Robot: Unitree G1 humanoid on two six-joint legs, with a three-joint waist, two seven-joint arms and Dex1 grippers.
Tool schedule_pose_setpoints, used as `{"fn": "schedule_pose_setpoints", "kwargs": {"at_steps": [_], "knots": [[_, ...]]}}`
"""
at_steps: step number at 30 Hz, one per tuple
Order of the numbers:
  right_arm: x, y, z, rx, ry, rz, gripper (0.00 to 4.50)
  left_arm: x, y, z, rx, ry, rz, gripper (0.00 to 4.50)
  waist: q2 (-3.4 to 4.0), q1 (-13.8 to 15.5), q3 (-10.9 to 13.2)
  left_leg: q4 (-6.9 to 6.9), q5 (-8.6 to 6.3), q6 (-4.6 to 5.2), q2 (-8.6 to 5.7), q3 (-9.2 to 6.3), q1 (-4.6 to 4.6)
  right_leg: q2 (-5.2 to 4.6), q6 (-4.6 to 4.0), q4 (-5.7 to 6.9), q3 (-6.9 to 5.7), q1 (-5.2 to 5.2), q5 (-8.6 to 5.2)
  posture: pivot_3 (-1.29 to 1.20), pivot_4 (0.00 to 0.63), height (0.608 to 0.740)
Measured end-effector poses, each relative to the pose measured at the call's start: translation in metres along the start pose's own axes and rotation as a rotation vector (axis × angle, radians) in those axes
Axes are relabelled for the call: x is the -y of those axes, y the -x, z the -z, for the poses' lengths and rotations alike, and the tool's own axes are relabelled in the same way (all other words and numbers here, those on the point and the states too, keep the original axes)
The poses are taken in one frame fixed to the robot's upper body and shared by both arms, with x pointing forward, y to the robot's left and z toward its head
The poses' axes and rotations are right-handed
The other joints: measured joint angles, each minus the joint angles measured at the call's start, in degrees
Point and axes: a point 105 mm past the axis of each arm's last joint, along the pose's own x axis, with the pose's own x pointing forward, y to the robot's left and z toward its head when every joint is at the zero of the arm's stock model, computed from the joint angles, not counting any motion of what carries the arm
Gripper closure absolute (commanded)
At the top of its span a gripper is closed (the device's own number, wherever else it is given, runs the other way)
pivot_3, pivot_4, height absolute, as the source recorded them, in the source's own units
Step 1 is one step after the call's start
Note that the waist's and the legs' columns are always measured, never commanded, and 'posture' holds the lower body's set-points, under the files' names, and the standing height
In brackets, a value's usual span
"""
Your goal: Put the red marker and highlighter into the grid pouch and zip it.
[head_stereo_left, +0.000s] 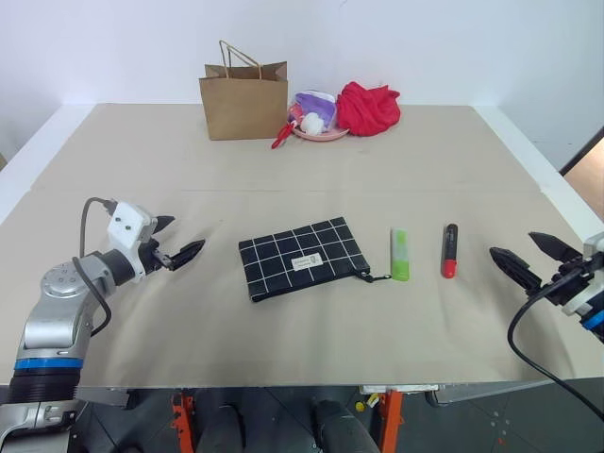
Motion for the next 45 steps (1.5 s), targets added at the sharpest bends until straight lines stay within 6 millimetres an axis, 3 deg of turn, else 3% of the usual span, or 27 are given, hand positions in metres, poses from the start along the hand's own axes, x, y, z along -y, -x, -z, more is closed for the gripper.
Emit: {"fn": "schedule_pose_setpoints", "kwargs": {"at_steps": [16,20,24,28,31,33,34,36,37,40,45], "knots": [[-0.012,-0.009,0.001,0.008,-0.002,-0.029,0.01,0.009,0.000,-0.005,0.019,-0.016,0.074,0.05,0.00,0.0,0.0,0.00,0.00,0.00,0.00,0.00,0.00,0.00,0.00,0.01,-0.01,0.00,0.00,0.00,0.150,0.740],[-0.023,-0.018,-0.001,0.015,-0.015,-0.068,0.01,0.016,-0.002,-0.007,0.020,-0.048,0.119,0.05,0.01,-0.2,0.0,0.00,0.00,0.00,0.00,0.00,0.02,0.00,-0.01,0.02,0.00,0.00,0.03,0.00,0.150,0.740],[-0.061,-0.051,-0.015,0.058,-0.027,-0.188,0.01,0.031,-0.005,-0.009,0.034,-0.026,0.180,0.05,0.02,-0.9,0.0,0.01,0.04,0.04,0.01,-0.01,0.04,0.02,-0.02,0.06,-0.01,-0.01,0.11,0.00,0.150,0.740],[-0.123,-0.089,-0.024,0.086,-0.064,-0.361,0.01,0.064,-0.013,-0.002,0.023,-0.025,0.316,0.05,0.03,-1.1,0.0,0.01,0.05,0.04,0.02,-0.02,0.01,0.02,-0.01,0.07,-0.01,-0.01,0.11,0.00,0.150,0.740],[-0.167,-0.112,-0.021,0.085,-0.109,-0.449,0.83,0.089,-0.016,0.005,0.005,-0.050,0.420,0.00,0.03,-1.1,0.0,0.00,0.05,0.04,0.01,-0.08,-0.11,0.02,-0.02,0.06,-0.04,-0.08,0.08,0.00,0.150,0.740],[-0.180,-0.119,-0.018,0.080,-0.117,-0.460,1.50,0.095,-0.018,0.007,-0.001,-0.063,0.446,0.00,0.03,-0.9,0.0,0.00,0.04,0.03,0.00,-0.15,-0.17,0.02,-0.10,0.06,-0.11,-0.10,0.08,0.00,0.150,0.740],[-0.183,-0.124,-0.016,0.076,-0.126,-0.455,2.01,0.098,-0.019,0.007,0.004,-0.068,0.455,0.00,0.03,-0.8,0.0,0.00,0.04,0.03,0.00,-0.20,-0.21,0.02,-0.12,0.06,-0.15,-0.10,0.08,0.00,0.150,0.740],[-0.183,-0.127,-0.008,0.057,-0.132,-0.428,2.55,0.101,-0.019,0.007,0.004,-0.072,0.468,0.00,0.03,-0.6,0.0,0.00,0.04,0.03,-0.01,-0.26,-0.25,0.01,-0.15,0.06,-0.20,-0.11,0.07,0.00,0.150,0.740],[-0.181,-0.129,-0.003,0.047,-0.134,-0.412,3.14,0.102,-0.019,0.007,0.005,-0.073,0.473,0.00,0.03,-0.6,0.0,0.00,0.04,0.03,-0.01,-0.28,-0.26,0.01,-0.16,0.06,-0.22,-0.11,0.06,0.00,0.150,0.740],[-0.177,-0.131,0.017,0.006,-0.143,-0.368,4.30,0.109,-0.020,0.004,0.015,-0.087,0.507,0.00,0.04,-0.6,0.0,-0.01,0.04,0.03,0.00,-0.35,-0.24,0.03,-0.16,0.07,-0.27,-0.11,0.05,0.00,0.150,0.740],[-0.183,-0.129,0.030,-0.014,-0.045,-0.372,4.46,0.110,-0.020,0.003,0.017,-0.088,0.510,0.00,0.03,-0.6,0.0,0.01,0.04,0.03,0.00,-0.45,-0.15,0.05,-0.10,0.10,-0.35,-0.01,0.01,0.00,0.150,0.740]]}}
